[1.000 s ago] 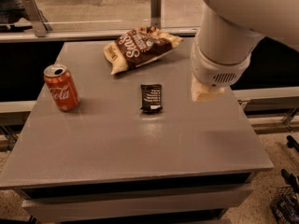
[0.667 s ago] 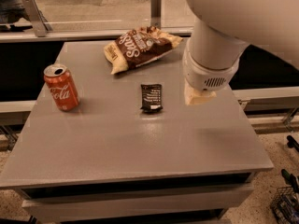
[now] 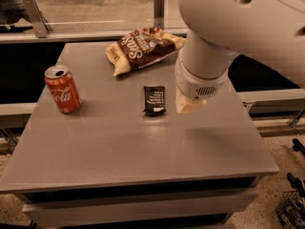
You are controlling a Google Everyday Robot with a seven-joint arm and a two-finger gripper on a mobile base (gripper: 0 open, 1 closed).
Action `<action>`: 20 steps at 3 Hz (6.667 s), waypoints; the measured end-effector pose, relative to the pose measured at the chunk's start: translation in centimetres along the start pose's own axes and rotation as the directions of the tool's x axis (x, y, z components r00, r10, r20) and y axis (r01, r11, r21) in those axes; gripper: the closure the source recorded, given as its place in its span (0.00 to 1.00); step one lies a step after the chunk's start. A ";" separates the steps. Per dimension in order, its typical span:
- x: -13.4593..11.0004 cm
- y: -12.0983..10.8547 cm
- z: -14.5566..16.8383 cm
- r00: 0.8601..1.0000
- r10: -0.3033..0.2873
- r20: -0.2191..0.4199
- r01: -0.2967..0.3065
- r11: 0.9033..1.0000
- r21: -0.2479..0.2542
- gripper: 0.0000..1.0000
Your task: Move rxbar chocolate near coke can
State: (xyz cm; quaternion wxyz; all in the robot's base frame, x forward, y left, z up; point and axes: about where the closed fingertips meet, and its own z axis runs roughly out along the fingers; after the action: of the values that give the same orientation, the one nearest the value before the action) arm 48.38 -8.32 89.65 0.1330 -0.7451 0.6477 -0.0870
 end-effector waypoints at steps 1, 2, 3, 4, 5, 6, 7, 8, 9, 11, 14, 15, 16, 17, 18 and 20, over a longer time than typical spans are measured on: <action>-0.1 0.0 0.1 1.000 -0.002 0.005 0.002 1.000 -0.001 1.00; -2.2 -1.5 1.2 0.994 -0.039 0.104 0.036 0.999 0.030 1.00; -5.3 -3.4 1.9 0.968 -0.093 0.233 0.084 0.995 0.048 1.00; -8.3 -4.8 1.5 0.937 -0.153 0.313 0.135 0.988 0.078 1.00; -9.2 -5.8 1.1 0.925 -0.193 0.328 0.167 0.980 0.107 1.00; -6.6 -5.4 -0.1 0.948 -0.135 0.289 0.116 0.990 0.082 0.84; -0.3 -2.4 -2.5 0.967 0.008 0.256 -0.012 1.000 0.011 0.61; 5.2 0.9 -4.6 0.959 0.104 0.265 -0.101 0.995 -0.025 0.38; 8.0 2.4 -5.3 0.963 0.112 0.246 -0.110 0.994 -0.023 0.13; 7.9 2.4 -3.8 0.981 0.049 0.188 -0.042 0.998 -0.036 0.00; 2.4 1.8 -1.5 0.982 -0.104 0.155 0.105 0.994 -0.001 0.15; 2.3 1.0 -0.9 0.984 -0.103 0.144 0.101 0.995 0.023 0.38; 3.2 0.1 -0.5 0.986 -0.090 0.140 0.086 0.996 0.037 0.62; 3.7 -1.0 -0.1 0.988 -0.084 0.133 0.079 0.996 0.040 0.85; 3.6 -2.4 0.1 0.988 -0.075 0.136 0.070 0.996 0.047 1.00; 3.2 -3.4 0.0 0.989 -0.081 0.121 0.071 0.994 0.087 1.00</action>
Offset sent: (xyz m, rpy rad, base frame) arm 0.0417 0.0696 -0.0144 0.2759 -0.0529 0.1977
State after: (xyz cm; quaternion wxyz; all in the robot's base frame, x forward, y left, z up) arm 52.10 -11.08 90.57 0.2001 -0.7672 0.6051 -0.0722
